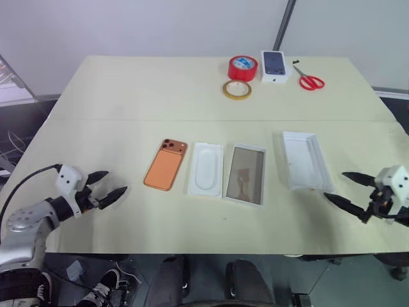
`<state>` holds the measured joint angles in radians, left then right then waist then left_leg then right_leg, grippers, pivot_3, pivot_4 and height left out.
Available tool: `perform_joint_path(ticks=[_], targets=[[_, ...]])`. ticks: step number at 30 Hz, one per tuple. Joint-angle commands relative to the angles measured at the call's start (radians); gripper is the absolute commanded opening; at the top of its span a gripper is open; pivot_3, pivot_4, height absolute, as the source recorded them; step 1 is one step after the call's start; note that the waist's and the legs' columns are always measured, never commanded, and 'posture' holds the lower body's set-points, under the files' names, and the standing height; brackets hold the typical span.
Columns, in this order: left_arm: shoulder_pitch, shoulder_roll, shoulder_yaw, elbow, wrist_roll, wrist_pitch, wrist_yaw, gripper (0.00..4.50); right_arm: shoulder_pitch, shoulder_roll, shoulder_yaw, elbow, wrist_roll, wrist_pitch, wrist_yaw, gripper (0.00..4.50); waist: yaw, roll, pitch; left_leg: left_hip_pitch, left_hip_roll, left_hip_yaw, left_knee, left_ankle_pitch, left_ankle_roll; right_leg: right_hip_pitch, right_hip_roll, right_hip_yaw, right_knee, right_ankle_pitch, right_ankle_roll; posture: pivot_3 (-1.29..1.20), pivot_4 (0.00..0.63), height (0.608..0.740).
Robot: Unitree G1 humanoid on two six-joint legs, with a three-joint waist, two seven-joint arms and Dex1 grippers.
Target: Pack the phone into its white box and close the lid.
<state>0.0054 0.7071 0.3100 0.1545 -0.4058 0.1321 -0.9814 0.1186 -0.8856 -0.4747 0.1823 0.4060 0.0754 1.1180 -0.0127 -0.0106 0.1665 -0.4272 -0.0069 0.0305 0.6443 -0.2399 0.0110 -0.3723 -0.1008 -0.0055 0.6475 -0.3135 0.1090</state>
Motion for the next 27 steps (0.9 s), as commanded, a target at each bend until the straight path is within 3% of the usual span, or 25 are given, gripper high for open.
perform_joint_path(ticks=[1, 21, 27], targets=[[-0.004, 0.001, 0.028, -0.028, -0.012, -0.054, -0.008, 4.45, -0.002, -0.021, -0.032, 0.006, 0.004, -0.029, 0.008, 4.48, 0.000, 0.000, 0.000, 0.000, 0.000, 0.000, 0.000, 0.000, 0.000, 0.000, 0.000, 0.000, 0.000, 0.000, 0.000, 0.00, 0.150, 0.728], [-0.041, 0.008, -0.013, -0.019, 0.013, -0.066, -0.035, 4.45, -0.045, -0.005, 0.005, 0.040, -0.026, -0.051, 0.007, 4.48, 0.000, 0.000, 0.000, 0.000, 0.000, 0.000, 0.000, 0.000, 0.001, 0.000, 0.000, 0.000, 0.000, 0.000, 0.000, 0.00, 0.150, 0.728], [-0.076, 0.001, -0.045, -0.073, 0.035, 0.011, 0.037, 4.45, -0.070, 0.001, 0.029, -0.004, -0.017, -0.028, -0.009, 4.48, 0.001, 0.000, 0.000, 0.000, 0.000, 0.000, 0.000, 0.000, 0.001, 0.000, 0.000, 0.000, 0.000, 0.000, 0.000, 0.00, 0.150, 0.728]])
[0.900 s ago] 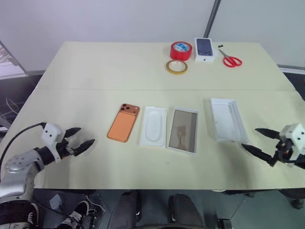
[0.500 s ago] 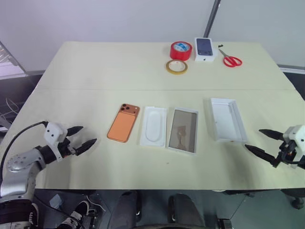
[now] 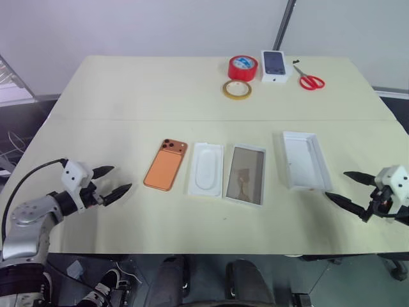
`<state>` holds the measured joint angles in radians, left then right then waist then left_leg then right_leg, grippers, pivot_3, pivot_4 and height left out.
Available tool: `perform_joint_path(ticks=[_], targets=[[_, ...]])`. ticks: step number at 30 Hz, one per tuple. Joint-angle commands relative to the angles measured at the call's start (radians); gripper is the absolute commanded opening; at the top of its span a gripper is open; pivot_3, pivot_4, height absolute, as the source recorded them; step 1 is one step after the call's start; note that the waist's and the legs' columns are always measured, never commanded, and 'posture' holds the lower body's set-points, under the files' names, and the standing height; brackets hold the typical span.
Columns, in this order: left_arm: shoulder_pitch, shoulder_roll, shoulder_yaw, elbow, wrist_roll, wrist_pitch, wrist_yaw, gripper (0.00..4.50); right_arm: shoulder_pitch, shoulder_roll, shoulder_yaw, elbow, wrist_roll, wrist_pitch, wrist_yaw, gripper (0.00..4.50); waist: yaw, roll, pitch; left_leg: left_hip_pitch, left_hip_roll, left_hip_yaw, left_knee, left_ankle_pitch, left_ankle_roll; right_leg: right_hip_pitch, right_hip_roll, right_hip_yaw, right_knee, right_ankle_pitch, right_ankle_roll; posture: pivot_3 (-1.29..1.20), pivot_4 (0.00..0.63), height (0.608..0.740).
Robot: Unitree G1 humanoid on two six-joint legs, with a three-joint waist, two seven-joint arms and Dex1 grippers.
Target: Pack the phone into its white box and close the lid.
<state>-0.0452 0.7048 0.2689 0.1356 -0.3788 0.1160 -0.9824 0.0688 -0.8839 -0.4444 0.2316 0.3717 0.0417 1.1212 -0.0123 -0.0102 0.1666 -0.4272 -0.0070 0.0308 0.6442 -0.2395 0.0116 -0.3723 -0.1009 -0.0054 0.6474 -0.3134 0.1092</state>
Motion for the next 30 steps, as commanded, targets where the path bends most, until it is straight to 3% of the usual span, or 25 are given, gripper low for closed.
perform_joint_path(ticks=[1, 7, 11, 13, 17, 20, 30], targets=[[-0.032, 0.002, -0.006, -0.065, 0.004, 0.045, 0.051, 4.45, -0.023, -0.001, 0.004, -0.061, 0.015, 0.004, -0.014, 4.48, 0.000, 0.000, 0.000, 0.000, 0.000, 0.000, 0.000, 0.000, 0.000, 0.000, 0.000, 0.000, 0.000, 0.000, 0.000, 0.00, 0.150, 0.728], [-0.084, -0.008, -0.055, -0.224, -0.082, 0.271, 0.092, 4.45, -0.074, 0.015, 0.068, -0.189, 0.024, 0.041, -0.043, 4.48, 0.000, 0.000, 0.000, 0.000, 0.000, 0.000, 0.000, 0.001, 0.001, 0.000, 0.000, 0.000, 0.000, 0.002, 0.003, 0.00, 0.150, 0.728], [-0.162, -0.042, -0.108, -0.302, -0.184, 0.504, 0.131, 4.45, -0.137, 0.051, 0.153, -0.311, 0.026, 0.092, -0.082, 4.48, 0.001, 0.000, 0.000, 0.000, 0.000, 0.000, 0.001, 0.001, 0.001, 0.000, 0.000, 0.000, 0.001, 0.002, 0.003, 0.00, 0.150, 0.728], [-0.192, -0.064, -0.150, -0.357, -0.187, 0.539, 0.149, 4.45, -0.170, 0.068, 0.211, -0.366, 0.000, 0.093, -0.093, 4.48, 0.001, 0.000, 0.000, 0.000, 0.000, 0.000, 0.001, 0.001, 0.002, 0.000, 0.001, 0.000, 0.001, 0.002, 0.004, 0.00, 0.150, 0.728], [-0.263, -0.172, -0.166, -0.428, -0.279, 0.776, 0.317, 4.45, -0.270, 0.118, 0.269, -0.388, -0.001, 0.123, -0.145, 4.48, 0.003, -0.001, 0.000, -0.001, 0.000, 0.000, 0.002, 0.001, 0.002, 0.001, 0.002, 0.000, 0.001, 0.002, 0.004, 0.00, 0.150, 0.728], [-0.269, -0.169, -0.209, -0.445, -0.279, 0.879, 0.347, 4.45, -0.271, 0.126, 0.281, -0.387, -0.012, 0.117, -0.150, 4.48, 0.003, -0.001, 0.001, -0.001, 0.000, 0.000, 0.003, 0.001, 0.002, 0.001, 0.002, 0.000, 0.001, 0.002, 0.004, 0.00, 0.150, 0.728], [-0.366, -0.332, -0.108, -0.366, -0.447, 1.262, 0.510, 4.45, -0.248, 0.140, 0.295, -0.369, -0.038, 0.075, -0.163, 4.48, 0.005, -0.001, 0.001, 0.000, -0.001, -0.001, 0.005, 0.002, 0.002, 0.003, 0.004, -0.001, 0.003, 0.002, 0.005, 0.00, 0.150, 0.728]])
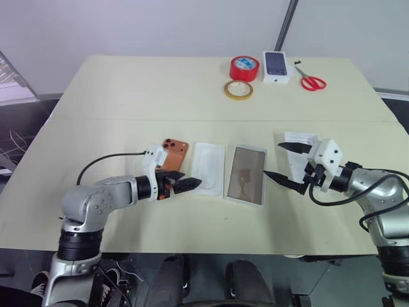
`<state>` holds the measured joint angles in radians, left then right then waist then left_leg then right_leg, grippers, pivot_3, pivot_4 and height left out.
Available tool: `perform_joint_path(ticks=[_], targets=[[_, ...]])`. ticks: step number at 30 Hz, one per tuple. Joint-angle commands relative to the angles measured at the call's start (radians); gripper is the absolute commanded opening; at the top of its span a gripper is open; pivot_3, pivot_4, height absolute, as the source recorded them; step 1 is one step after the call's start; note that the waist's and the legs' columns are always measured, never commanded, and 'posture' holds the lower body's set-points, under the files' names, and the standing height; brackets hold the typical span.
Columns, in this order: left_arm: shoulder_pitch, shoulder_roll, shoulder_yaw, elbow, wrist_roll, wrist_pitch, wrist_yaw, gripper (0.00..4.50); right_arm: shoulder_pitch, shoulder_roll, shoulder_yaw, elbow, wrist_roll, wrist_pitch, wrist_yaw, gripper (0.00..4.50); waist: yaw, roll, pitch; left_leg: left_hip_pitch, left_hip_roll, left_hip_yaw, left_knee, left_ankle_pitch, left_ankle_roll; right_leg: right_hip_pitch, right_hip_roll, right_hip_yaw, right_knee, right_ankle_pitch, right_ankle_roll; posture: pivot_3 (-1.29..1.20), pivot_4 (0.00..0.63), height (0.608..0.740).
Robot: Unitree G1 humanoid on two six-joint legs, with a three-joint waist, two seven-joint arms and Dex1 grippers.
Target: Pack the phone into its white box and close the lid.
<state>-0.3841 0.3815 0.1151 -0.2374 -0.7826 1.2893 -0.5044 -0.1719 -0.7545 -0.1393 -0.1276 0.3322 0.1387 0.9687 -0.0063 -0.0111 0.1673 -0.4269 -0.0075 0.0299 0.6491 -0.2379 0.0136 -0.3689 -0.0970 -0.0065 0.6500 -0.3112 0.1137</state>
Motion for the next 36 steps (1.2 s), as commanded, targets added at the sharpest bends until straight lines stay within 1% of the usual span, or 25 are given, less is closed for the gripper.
perform_joint_path(ticks=[1, 2, 7, 8, 9, 11, 12, 13, 17, 18, 24, 27, 29, 31, 33, 35, 36], targets=[[-0.034, -0.008, 0.041, 0.015, -0.039, 0.114, 0.043, 4.45, -0.009, 0.012, -0.009, -0.009, 0.000, -0.025, -0.013, 4.48, -0.002, 0.000, 0.000, 0.000, 0.000, 0.000, 0.000, 0.000, 0.000, 0.000, 0.000, 0.000, 0.000, 0.000, 0.000, 0.00, 0.150, 0.728], [-0.039, -0.009, 0.039, 0.020, -0.036, 0.133, 0.053, 4.45, -0.010, 0.014, -0.009, -0.008, -0.002, -0.027, -0.014, 4.48, -0.002, 0.000, 0.000, 0.000, 0.000, 0.000, 0.000, 0.000, 0.000, 0.000, 0.000, 0.000, 0.000, 0.000, 0.000, 0.00, 0.150, 0.728], [-0.075, -0.073, 0.102, 0.081, -0.057, 0.233, 0.099, 4.45, -0.007, 0.016, -0.010, 0.005, -0.009, -0.042, -0.019, 4.48, -0.002, 0.000, 0.000, 0.001, 0.000, 0.000, 0.000, 0.001, -0.001, 0.000, 0.001, 0.000, 0.000, 0.000, 0.000, 0.00, 0.150, 0.728], [-0.078, -0.080, 0.097, 0.083, -0.057, 0.243, 0.100, 4.45, -0.006, 0.018, -0.008, 0.001, -0.009, -0.041, -0.021, 4.48, -0.001, 0.000, 0.000, 0.001, 0.000, 0.000, 0.000, 0.001, -0.001, 0.001, 0.001, 0.000, 0.000, 0.000, 0.000, 0.00, 0.150, 0.728], [-0.082, -0.094, 0.097, 0.085, -0.059, 0.261, 0.105, 4.21, -0.007, 0.020, -0.007, -0.002, -0.009, -0.040, -0.023, 4.50, 0.000, 0.000, 0.000, 0.001, 0.000, 0.000, 0.000, 0.001, -0.001, 0.001, 0.001, 0.000, 0.000, 0.000, 0.000, 0.00, 0.150, 0.728], [-0.084, -0.114, 0.099, 0.091, -0.055, 0.290, 0.119, 3.62, -0.007, 0.021, -0.006, -0.004, -0.011, -0.041, -0.025, 4.50, 0.001, 0.000, 0.000, 0.001, -0.001, 0.000, 0.000, 0.001, -0.001, 0.001, 0.001, 0.000, 0.000, 0.000, 0.000, 0.00, 0.150, 0.728], [-0.081, -0.114, 0.088, 0.090, -0.050, 0.305, 0.122, 3.24, -0.009, 0.022, -0.006, -0.004, -0.011, -0.041, -0.025, 4.50, 0.002, 0.000, 0.000, 0.001, -0.001, 0.000, 0.000, 0.001, -0.002, 0.001, 0.001, 0.000, 0.000, 0.000, 0.000, 0.00, 0.150, 0.728], [-0.072, -0.108, 0.068, 0.084, -0.042, 0.314, 0.126, 2.64, -0.010, 0.021, -0.006, -0.002, -0.012, -0.043, -0.025, 4.50, 0.004, 0.000, 0.000, 0.001, -0.001, 0.000, 0.000, 0.004, -0.006, 0.001, 0.001, 0.000, 0.000, 0.000, 0.000, 0.00, 0.150, 0.728], [-0.049, -0.105, 0.054, 0.087, -0.032, 0.325, 0.140, 0.61, -0.013, 0.020, -0.007, -0.003, -0.013, -0.044, -0.026, 4.50, 0.007, 0.000, 0.000, 0.001, -0.001, 0.000, 0.000, 0.004, -0.006, 0.001, 0.001, 0.000, 0.000, 0.000, 0.000, 0.00, 0.150, 0.728], [-0.047, -0.106, 0.060, 0.089, -0.027, 0.325, 0.144, 0.05, -0.012, 0.020, -0.006, -0.005, -0.014, -0.044, -0.027, 4.50, 0.010, 0.000, 0.000, 0.001, -0.001, 0.000, 0.000, 0.004, -0.006, 0.001, 0.001, 0.000, 0.000, 0.000, 0.000, 0.00, 0.150, 0.728], [-0.053, -0.109, 0.102, 0.103, -0.027, 0.325, 0.148, 0.01, -0.004, 0.016, -0.005, -0.017, -0.010, -0.041, -0.020, 4.50, 0.018, 0.000, 0.000, 0.002, -0.001, 0.000, 0.000, 0.004, -0.007, 0.002, 0.000, 0.000, 0.000, 0.000, 0.000, 0.00, 0.150, 0.728], [-0.069, -0.133, 0.154, 0.098, -0.035, 0.322, 0.158, 0.01, 0.006, 0.009, -0.004, -0.048, 0.027, -0.005, 0.007, 4.50, 0.018, 0.000, 0.000, 0.002, -0.001, 0.000, 0.000, 0.004, -0.007, 0.002, 0.000, 0.000, 0.000, 0.000, 0.000, 0.00, 0.150, 0.728], [-0.083, -0.144, 0.189, 0.097, -0.046, 0.317, 0.154, 0.01, 0.044, -0.011, 0.011, -0.108, 0.086, 0.066, 0.059, 4.50, 0.020, 0.000, 0.000, 0.002, -0.001, -0.001, 0.000, 0.004, -0.007, 0.002, 0.000, 0.000, 0.000, 0.000, 0.000, 0.00, 0.150, 0.728], [-0.099, -0.144, 0.212, 0.103, -0.065, 0.310, 0.148, 0.01, 0.089, -0.042, 0.038, -0.173, 0.121, 0.131, 0.108, 4.50, 0.020, 0.000, 0.000, 0.002, -0.001, -0.001, 0.000, 0.003, -0.006, 0.002, 0.000, 0.000, 0.000, 0.000, 0.000, 0.00, 0.150, 0.728], [-0.113, -0.135, 0.219, 0.111, -0.092, 0.321, 0.139, 0.01, 0.114, -0.061, 0.066, -0.217, 0.131, 0.176, 0.125, 4.50, 0.019, -0.001, 0.000, 0.001, -0.001, -0.001, -0.001, 0.002, -0.004, 0.002, 0.000, 0.000, 0.000, 0.000, 0.000, 0.00, 0.150, 0.728], [-0.124, -0.130, 0.236, 0.123, -0.131, 0.325, 0.121, 0.01, 0.118, -0.060, 0.110, -0.244, 0.106, 0.193, 0.116, 4.50, 0.017, -0.001, 0.000, 0.001, -0.001, -0.001, -0.001, 0.002, -0.003, 0.001, 0.000, 0.000, 0.000, 0.000, 0.000, 0.00, 0.150, 0.728], [-0.130, -0.125, 0.243, 0.134, -0.152, 0.325, 0.115, 0.01, 0.117, -0.055, 0.142, -0.246, 0.068, 0.182, 0.106, 4.50, 0.017, -0.001, 0.000, 0.001, -0.001, -0.001, -0.001, 0.002, -0.003, 0.001, 0.000, 0.000, 0.000, 0.000, 0.000, 0.00, 0.150, 0.728]])
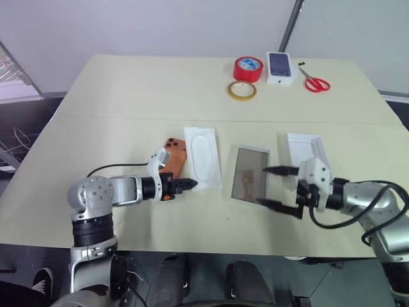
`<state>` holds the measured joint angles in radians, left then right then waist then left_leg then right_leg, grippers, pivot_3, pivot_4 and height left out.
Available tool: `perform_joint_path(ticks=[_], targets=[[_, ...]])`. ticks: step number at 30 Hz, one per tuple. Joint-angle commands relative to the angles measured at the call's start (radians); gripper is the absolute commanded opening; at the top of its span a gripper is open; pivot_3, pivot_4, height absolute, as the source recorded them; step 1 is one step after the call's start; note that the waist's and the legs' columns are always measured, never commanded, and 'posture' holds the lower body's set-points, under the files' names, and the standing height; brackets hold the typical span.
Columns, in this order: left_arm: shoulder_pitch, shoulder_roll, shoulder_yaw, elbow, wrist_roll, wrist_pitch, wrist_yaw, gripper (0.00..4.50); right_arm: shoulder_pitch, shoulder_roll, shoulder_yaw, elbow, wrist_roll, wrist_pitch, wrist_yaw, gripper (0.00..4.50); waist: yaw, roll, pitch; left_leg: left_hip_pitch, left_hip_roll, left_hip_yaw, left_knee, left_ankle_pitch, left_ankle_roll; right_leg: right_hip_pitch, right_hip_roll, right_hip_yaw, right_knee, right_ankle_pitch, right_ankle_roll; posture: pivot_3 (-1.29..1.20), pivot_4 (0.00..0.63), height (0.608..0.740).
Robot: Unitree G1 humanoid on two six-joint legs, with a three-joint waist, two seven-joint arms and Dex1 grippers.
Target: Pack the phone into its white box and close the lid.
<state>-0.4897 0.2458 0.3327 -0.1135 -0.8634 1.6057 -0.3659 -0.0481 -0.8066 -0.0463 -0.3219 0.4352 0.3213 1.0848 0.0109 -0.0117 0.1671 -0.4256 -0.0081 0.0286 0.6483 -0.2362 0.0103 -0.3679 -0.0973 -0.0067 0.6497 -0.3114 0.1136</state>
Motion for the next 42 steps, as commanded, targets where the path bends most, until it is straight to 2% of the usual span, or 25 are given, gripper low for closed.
perform_joint_path(ticks=[1, 4, 8, 10, 11, 13, 23, 28, 31, 34, 42], targets=[[-0.029, 0.002, 0.052, 0.017, -0.092, 0.009, -0.031, 0.01, -0.008, 0.003, 0.083, -0.047, -0.073, -0.014, -0.022, 4.50, 0.001, 0.000, 0.000, 0.000, 0.000, 0.000, 0.000, 0.000, 0.000, -0.001, 0.000, 0.000, 0.000, 0.000, 0.000, 0.00, 0.150, 0.728], [-0.035, 0.013, 0.065, 0.032, -0.125, 0.009, -0.034, 0.01, -0.030, 0.031, 0.138, -0.005, -0.148, -0.028, -0.074, 4.50, 0.001, 0.000, 0.000, -0.001, 0.000, 0.000, -0.001, 0.001, -0.001, -0.002, 0.000, 0.000, 0.000, 0.000, 0.000, 0.00, 0.150, 0.728], [-0.044, 0.032, 0.054, 0.044, -0.148, 0.009, -0.047, 0.00, -0.034, 0.038, 0.164, 0.018, -0.191, -0.053, -0.081, 2.69, 0.003, 0.000, 0.000, -0.001, 0.000, 0.000, 0.000, 0.002, -0.004, -0.001, 0.000, 0.000, 0.000, 0.000, 0.000, 0.00, 0.150, 0.728], [-0.043, 0.043, 0.042, 0.042, -0.145, 0.003, -0.069, 0.00, -0.037, 0.041, 0.168, 0.016, -0.193, -0.058, -0.075, 1.62, 0.002, -0.001, 0.000, -0.001, 0.000, 0.000, 0.000, 0.002, -0.004, -0.001, 0.000, 0.000, 0.000, 0.000, 0.000, 0.00, 0.150, 0.728], [-0.044, 0.042, 0.036, 0.045, -0.139, 0.000, -0.070, 0.00, -0.042, 0.039, 0.178, 0.020, -0.207, -0.069, -0.072, 1.25, 0.002, -0.001, 0.000, -0.001, 0.000, 0.000, 0.000, 0.002, -0.004, -0.001, 0.000, 0.000, 0.000, 0.000, 0.000, 0.00, 0.150, 0.728], [-0.046, 0.040, 0.030, 0.050, -0.130, -0.004, -0.070, 0.00, -0.047, 0.038, 0.188, 0.027, -0.224, -0.084, -0.069, 0.08, 0.002, -0.001, 0.000, -0.001, 0.000, 0.000, -0.001, 0.002, -0.004, -0.001, 0.000, 0.000, 0.000, 0.000, 0.000, 0.00, 0.150, 0.728], [-0.095, 0.015, -0.018, 0.113, -0.123, -0.049, -0.121, 0.00, -0.125, 0.103, 0.254, 0.072, -0.265, -0.176, -0.055, 0.03, 0.002, -0.001, 0.001, -0.001, 0.000, 0.000, 0.000, 0.003, -0.005, -0.001, 0.000, 0.000, 0.000, 0.000, 0.000, 0.00, 0.150, 0.728], [-0.111, 0.022, -0.098, 0.142, -0.097, -0.094, -0.163, 0.00, -0.154, 0.094, 0.249, 0.092, -0.234, -0.184, -0.005, 0.03, 0.001, -0.001, 0.001, -0.001, -0.001, 0.000, -0.001, 0.003, -0.005, -0.001, 0.000, 0.000, 0.000, 0.000, 0.000, 0.00, 0.150, 0.728], [-0.123, 0.024, -0.122, 0.168, -0.093, -0.106, -0.180, 0.00, -0.145, 0.089, 0.235, 0.087, -0.233, -0.179, -0.006, 0.87, 0.001, -0.001, 0.001, -0.001, -0.001, 0.000, 0.000, 0.003, -0.005, -0.001, 0.000, 0.000, 0.000, 0.000, 0.000, 0.00, 0.150, 0.728], [-0.128, 0.032, -0.154, 0.185, -0.081, -0.126, -0.203, 0.00, -0.110, 0.063, 0.216, 0.049, -0.246, -0.188, -0.012, 2.22, 0.001, -0.001, 0.001, -0.001, -0.001, 0.000, -0.001, 0.003, -0.005, -0.002, 0.000, 0.000, 0.000, 0.000, 0.000, 0.00, 0.150, 0.728], [-0.162, 0.052, -0.264, 0.240, -0.039, -0.174, -0.296, 0.00, 0.034, -0.087, 0.011, 0.026, -0.187, -0.135, 0.000, 2.22, 0.002, -0.002, 0.001, -0.001, -0.001, 0.000, 0.000, 0.001, -0.001, -0.001, -0.001, 0.000, -0.001, 0.000, 0.000, 0.00, 0.150, 0.728]])
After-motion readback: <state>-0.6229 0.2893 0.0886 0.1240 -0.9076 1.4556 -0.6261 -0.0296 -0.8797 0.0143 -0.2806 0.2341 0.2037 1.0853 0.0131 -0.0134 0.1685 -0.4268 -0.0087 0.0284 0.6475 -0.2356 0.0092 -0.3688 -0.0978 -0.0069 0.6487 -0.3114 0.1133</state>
